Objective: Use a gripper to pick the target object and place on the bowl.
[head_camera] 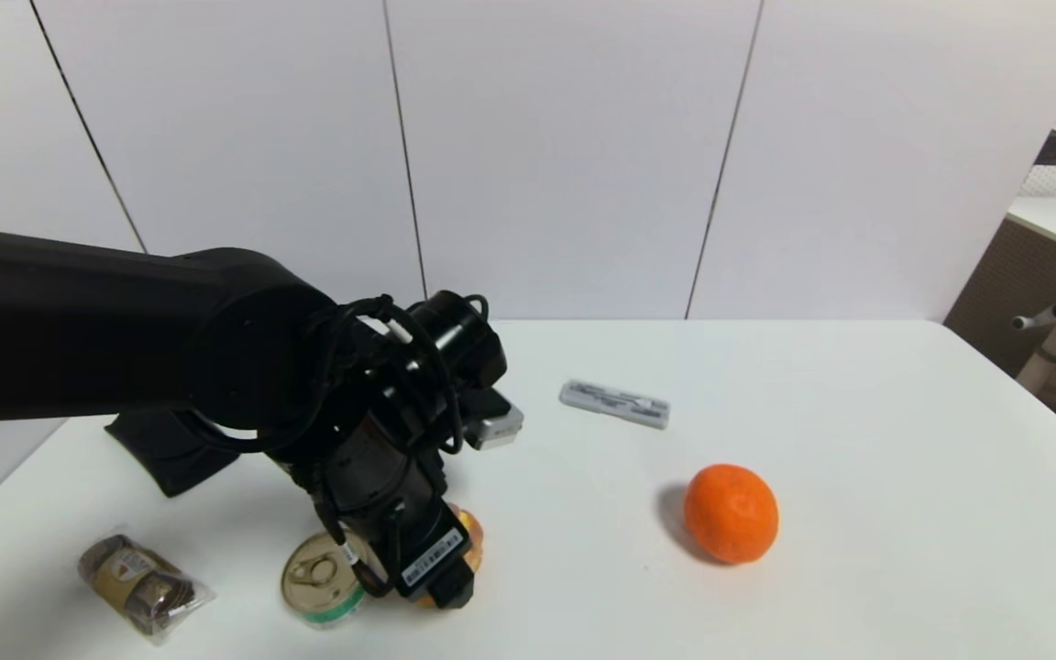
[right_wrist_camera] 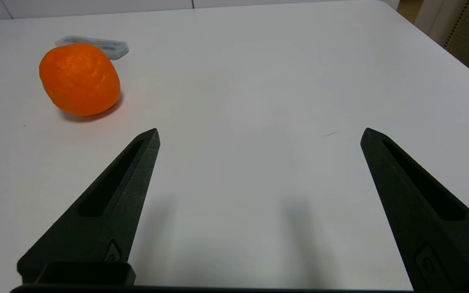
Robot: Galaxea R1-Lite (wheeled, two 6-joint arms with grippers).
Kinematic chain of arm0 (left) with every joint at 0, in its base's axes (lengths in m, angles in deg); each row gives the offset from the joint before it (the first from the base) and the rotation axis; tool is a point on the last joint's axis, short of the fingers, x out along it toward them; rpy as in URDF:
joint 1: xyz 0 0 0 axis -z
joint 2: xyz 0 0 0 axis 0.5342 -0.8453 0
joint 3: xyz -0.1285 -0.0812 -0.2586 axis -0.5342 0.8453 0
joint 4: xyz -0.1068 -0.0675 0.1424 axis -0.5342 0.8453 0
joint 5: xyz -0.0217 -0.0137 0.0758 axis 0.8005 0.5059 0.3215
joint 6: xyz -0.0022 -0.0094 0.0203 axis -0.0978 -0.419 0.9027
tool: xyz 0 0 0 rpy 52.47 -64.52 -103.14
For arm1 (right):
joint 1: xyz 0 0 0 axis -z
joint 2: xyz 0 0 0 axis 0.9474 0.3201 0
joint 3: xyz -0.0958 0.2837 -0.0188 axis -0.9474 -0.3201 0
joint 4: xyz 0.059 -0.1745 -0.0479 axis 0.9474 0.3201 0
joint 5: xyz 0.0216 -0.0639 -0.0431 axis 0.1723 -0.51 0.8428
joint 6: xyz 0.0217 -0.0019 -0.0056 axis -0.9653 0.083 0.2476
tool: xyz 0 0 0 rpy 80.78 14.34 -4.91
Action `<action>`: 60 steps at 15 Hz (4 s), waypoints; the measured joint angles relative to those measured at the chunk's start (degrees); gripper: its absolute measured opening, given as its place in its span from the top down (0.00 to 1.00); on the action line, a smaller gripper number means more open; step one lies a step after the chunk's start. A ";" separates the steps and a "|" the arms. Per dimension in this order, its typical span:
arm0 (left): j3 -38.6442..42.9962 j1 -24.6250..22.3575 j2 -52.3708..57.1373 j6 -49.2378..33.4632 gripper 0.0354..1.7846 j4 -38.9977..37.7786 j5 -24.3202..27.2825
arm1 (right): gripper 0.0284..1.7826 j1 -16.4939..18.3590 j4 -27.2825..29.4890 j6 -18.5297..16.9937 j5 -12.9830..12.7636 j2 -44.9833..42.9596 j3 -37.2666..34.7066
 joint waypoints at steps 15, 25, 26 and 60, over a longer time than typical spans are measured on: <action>-0.09 -0.04 -3.97 0.41 0.33 -0.83 -0.44 | 0.04 0.00 0.00 0.00 -0.01 0.00 0.00; -1.00 -3.15 2.51 0.48 0.55 -7.22 -1.66 | 0.04 0.00 0.00 0.00 -0.01 0.00 0.00; -2.35 -5.32 4.66 0.52 0.55 -7.42 -2.86 | 0.04 0.00 0.00 0.00 0.00 0.00 0.00; -19.66 -25.75 -7.08 3.25 0.14 -10.40 -5.14 | 0.04 0.00 0.00 0.00 0.00 0.00 0.00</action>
